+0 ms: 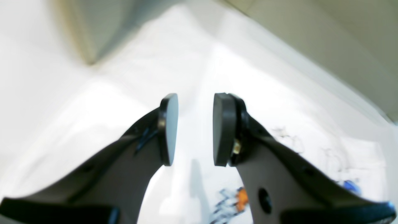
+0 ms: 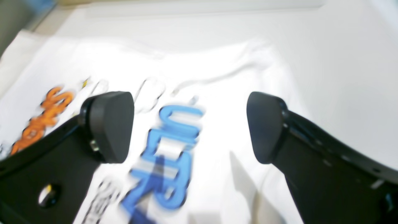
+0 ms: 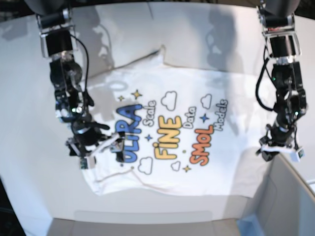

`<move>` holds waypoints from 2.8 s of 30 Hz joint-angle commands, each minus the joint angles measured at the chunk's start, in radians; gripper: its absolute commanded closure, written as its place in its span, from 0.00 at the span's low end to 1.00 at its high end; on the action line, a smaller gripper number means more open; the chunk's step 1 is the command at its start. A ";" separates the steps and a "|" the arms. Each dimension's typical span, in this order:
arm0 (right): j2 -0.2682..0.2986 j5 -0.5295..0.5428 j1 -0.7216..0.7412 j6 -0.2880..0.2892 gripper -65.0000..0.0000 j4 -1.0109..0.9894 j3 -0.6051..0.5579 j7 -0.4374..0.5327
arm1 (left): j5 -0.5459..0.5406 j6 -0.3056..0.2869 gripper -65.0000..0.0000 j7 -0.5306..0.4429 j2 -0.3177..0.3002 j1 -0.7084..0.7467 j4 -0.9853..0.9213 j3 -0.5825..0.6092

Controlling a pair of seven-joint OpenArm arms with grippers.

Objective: Layout the t-shirt on the table in an organized manner, then fold the t-shirt properly
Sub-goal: 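Release the shirt and smooth the sleeve area with the right gripper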

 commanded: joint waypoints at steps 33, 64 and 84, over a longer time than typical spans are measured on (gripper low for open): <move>-0.019 -0.271 -0.209 0.185 0.14 0.276 -0.208 -0.110 | -0.014 -0.015 0.70 -0.017 0.015 0.166 0.139 -0.082; -0.092 -0.144 -0.183 0.073 0.87 0.226 -0.190 -0.167 | -0.014 -0.014 0.69 -0.017 0.041 0.213 0.141 -0.082; -0.129 0.361 -0.609 0.068 0.71 0.510 0.380 -0.311 | -0.006 -0.014 0.69 0.126 0.038 0.416 0.429 -0.082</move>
